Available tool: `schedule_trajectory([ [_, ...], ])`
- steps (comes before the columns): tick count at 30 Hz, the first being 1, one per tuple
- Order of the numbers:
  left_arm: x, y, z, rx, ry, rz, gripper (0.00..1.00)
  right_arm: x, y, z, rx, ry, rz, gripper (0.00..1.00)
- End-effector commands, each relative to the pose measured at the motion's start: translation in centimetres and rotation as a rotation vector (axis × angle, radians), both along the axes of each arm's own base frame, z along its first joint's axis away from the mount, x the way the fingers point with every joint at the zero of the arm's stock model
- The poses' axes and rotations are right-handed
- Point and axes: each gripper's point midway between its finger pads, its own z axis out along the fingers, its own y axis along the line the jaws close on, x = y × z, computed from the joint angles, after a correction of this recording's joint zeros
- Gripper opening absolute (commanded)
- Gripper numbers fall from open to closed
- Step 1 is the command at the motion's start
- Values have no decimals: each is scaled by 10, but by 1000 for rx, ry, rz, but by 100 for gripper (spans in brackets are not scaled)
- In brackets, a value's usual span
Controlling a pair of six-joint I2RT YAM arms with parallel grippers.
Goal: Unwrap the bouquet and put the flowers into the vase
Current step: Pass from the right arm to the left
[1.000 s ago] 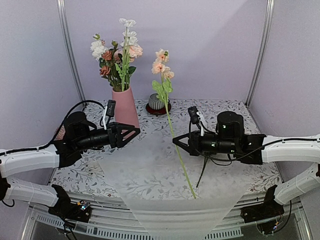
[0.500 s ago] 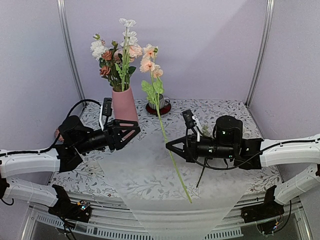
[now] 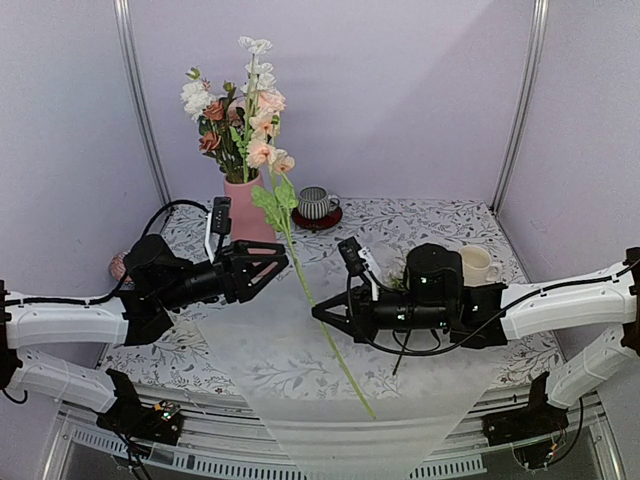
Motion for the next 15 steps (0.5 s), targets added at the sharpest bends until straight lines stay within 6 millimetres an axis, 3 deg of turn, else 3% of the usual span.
schedule_trajectory([
  [1,-1,-4,9,-29,-12,-6,77,-4,10,21,51,-47,19,2],
  [15,-5,-20,8,-39,36,-83,49,-4,13,20,38,-65,16,2],
])
